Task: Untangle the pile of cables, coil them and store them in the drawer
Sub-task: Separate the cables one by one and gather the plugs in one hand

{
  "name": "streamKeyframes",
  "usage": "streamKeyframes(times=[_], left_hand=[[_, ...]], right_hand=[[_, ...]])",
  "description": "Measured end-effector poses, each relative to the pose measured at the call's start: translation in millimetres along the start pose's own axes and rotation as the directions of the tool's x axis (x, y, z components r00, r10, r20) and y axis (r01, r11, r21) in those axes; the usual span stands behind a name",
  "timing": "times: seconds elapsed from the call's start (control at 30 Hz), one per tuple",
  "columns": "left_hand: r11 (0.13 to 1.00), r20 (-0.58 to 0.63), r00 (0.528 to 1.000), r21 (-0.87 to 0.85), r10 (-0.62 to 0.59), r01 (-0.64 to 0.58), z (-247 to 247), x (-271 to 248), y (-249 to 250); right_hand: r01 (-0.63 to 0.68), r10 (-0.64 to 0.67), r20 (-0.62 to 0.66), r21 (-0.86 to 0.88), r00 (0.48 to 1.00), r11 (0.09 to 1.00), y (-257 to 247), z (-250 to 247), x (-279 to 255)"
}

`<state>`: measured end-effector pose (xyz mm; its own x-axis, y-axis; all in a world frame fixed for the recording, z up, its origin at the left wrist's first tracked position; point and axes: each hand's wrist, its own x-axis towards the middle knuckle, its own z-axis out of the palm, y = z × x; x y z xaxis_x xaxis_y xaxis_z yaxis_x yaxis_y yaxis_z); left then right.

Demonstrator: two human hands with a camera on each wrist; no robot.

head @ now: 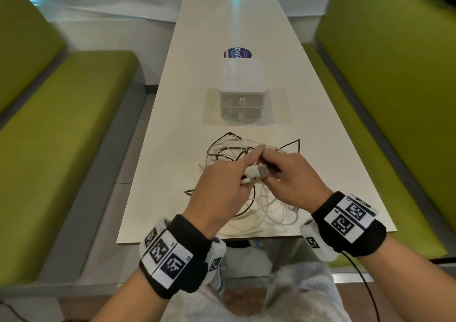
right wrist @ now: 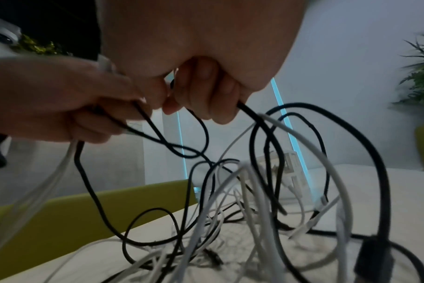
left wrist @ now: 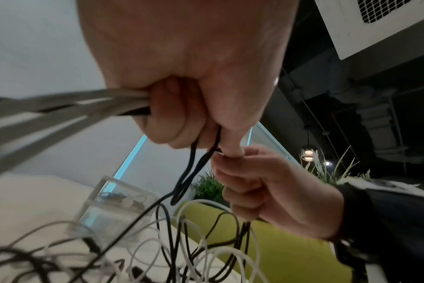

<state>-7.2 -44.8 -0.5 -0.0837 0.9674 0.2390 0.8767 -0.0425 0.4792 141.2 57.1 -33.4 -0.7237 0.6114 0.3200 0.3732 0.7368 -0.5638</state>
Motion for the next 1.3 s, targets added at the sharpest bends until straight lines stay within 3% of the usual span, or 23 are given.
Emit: streamKeyframes(times=[0.17, 0.43, 0.57, 0.67, 0.8, 0.87, 1.0, 1.1, 1.17, 1.23, 1.3], left_hand=[[0.998, 0.084, 0.996, 0.057, -0.038, 0.033, 6.4, 1.2, -2.0], [0.997, -0.222, 0.974, 0.059, -0.035, 0.049, -16.6, 3.1, -18.8], [0.997, -0.475, 0.879, -0.079, -0.043, 0.006, -42.1, 2.8, -26.7], [0.997, -0.525, 0.850, -0.070, -0.051, 0.017, -49.7, 2.4, -30.3], [0.978, -0.654, 0.736, -0.200, -0.177, 0.058, -53.3, 1.2, -32.7], [0.979, -0.615, 0.768, -0.187, -0.177, 0.076, -50.2, -0.5, -34.7], [0.991, -0.425, 0.895, -0.050, -0.135, 0.125, -34.4, -4.9, -23.9], [0.997, -0.340, 0.938, -0.010, -0.070, 0.071, -23.8, -7.6, -10.1], [0.999, -0.204, 0.978, -0.004, -0.049, 0.049, -17.3, -7.0, 2.1], [0.993, -0.036, 0.993, -0.016, -0.115, 0.114, -9.6, -2.1, 8.6], [0.982, 0.056, 0.985, -0.087, -0.165, 0.169, -1.9, 2.7, 6.9]], right_hand=[[0.066, -0.065, 0.071, -0.002, 0.995, 0.998, 0.0, -5.7, -8.1], [0.018, -0.016, 0.054, -0.043, 0.998, 0.999, 18.0, -1.3, -10.6], [-0.064, 0.071, 0.046, -0.123, 0.996, 0.990, 36.1, -3.2, -7.2], [-0.109, 0.113, 0.027, -0.105, 0.993, 0.988, 46.2, -4.1, -2.9], [-0.158, 0.160, 0.014, -0.072, 0.987, 0.985, 50.0, -7.3, 5.1], [-0.170, 0.171, 0.016, -0.062, 0.985, 0.983, 50.8, -6.5, 4.3], [-0.140, 0.142, 0.035, -0.052, 0.989, 0.989, 41.2, -0.2, 2.7], [-0.133, 0.144, 0.090, -0.117, 0.985, 0.984, 30.2, 2.7, 5.3], [-0.117, 0.129, 0.108, -0.110, 0.986, 0.987, 23.2, 2.9, 6.3], [-0.072, 0.080, 0.125, -0.071, 0.989, 0.995, 15.3, 1.6, 6.2], [-0.005, 0.016, 0.134, -0.084, 0.991, 0.996, 9.3, 1.5, 5.1]])
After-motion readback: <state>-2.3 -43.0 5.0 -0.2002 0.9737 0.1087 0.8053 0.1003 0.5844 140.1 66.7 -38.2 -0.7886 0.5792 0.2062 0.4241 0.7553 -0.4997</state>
